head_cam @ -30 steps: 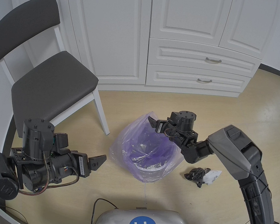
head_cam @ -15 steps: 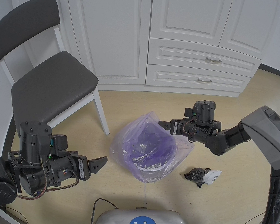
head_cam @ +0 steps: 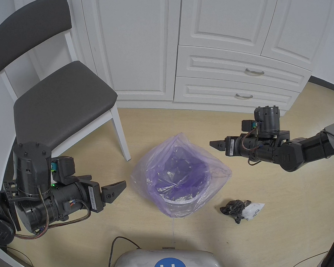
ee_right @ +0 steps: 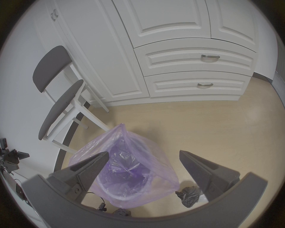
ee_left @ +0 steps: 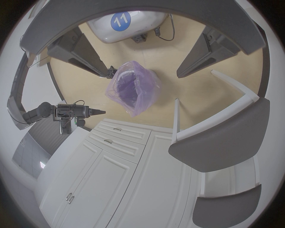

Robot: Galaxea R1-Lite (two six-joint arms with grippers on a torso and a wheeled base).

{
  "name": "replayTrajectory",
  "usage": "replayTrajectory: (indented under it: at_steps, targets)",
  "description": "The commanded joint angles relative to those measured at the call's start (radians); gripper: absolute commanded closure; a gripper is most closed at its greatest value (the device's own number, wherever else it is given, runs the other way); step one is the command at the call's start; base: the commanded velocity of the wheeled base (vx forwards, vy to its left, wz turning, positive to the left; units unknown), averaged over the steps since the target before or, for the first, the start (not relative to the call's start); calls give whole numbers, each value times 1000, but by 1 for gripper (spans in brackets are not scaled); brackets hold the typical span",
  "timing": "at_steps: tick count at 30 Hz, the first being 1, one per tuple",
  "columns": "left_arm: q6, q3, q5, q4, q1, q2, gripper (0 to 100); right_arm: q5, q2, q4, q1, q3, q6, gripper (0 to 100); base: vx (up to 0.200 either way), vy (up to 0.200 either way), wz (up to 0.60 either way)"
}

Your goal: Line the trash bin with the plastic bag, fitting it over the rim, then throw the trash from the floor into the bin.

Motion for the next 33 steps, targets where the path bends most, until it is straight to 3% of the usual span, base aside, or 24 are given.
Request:
replayTrajectory:
  at_steps: [1, 5, 14, 19, 25, 33]
  targets:
    - [1, -23, 0, 0, 2, 12, 0, -5, -82, 1, -16, 70, 4, 0, 0, 0, 0]
    - [28, -106, -2, 13, 8, 73, 0, -38, -119, 0, -18, 135, 7, 0, 0, 0, 0]
    - [106, -415, 0, 4, 26, 512, 0, -99, -4, -9, -4, 135, 5, 0, 0, 0, 0]
    - [122, -593, 1, 12, 31, 688, 0, -125, 58, -112, 13, 124, 19, 0, 0, 0, 0]
    - [125, -712, 0, -4, 66, 810, 0, -127, 130, -213, 48, 144, 24, 0, 0, 0, 0]
    - [117, -806, 4, -39, 128, 899, 0, -177, 226, -216, 51, 89, 24, 0, 0, 0, 0]
